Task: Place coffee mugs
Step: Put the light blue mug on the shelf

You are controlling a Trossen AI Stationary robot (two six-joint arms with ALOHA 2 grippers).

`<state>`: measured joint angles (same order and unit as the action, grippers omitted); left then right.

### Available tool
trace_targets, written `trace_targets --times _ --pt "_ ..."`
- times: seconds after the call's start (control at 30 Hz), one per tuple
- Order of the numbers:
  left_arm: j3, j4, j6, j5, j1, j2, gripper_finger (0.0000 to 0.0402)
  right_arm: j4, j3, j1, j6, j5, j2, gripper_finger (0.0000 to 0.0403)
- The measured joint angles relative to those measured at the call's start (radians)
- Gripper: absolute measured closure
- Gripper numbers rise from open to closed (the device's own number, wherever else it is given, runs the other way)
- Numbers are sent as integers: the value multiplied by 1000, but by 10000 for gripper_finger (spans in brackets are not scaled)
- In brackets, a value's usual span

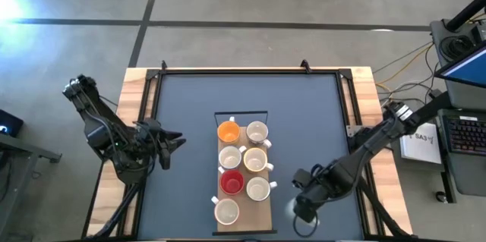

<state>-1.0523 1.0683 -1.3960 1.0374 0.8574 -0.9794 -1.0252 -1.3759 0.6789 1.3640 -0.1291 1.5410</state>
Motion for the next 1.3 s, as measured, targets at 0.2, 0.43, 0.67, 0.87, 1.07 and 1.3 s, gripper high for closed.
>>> trace_targets --times 0.2,0.43,0.67,0.87,1.07,1.3 --pt "0 5 23 -9 0 18 281 -2 -35 -41 4 -2 46 389" --pt "0 6 48 -9 0 55 281 -37 -112 -74 -56 -2 114 389" --pt "0 8 90 -13 0 82 281 -34 -173 -101 -87 -5 157 389" --pt "0 11 106 -35 0 96 281 -36 -208 -128 -111 -4 189 390" --pt "0 12 135 -56 0 110 281 -31 -242 -144 -127 -10 211 390" --pt "0 12 160 -61 0 133 281 -30 -254 -149 -108 -19 211 390"
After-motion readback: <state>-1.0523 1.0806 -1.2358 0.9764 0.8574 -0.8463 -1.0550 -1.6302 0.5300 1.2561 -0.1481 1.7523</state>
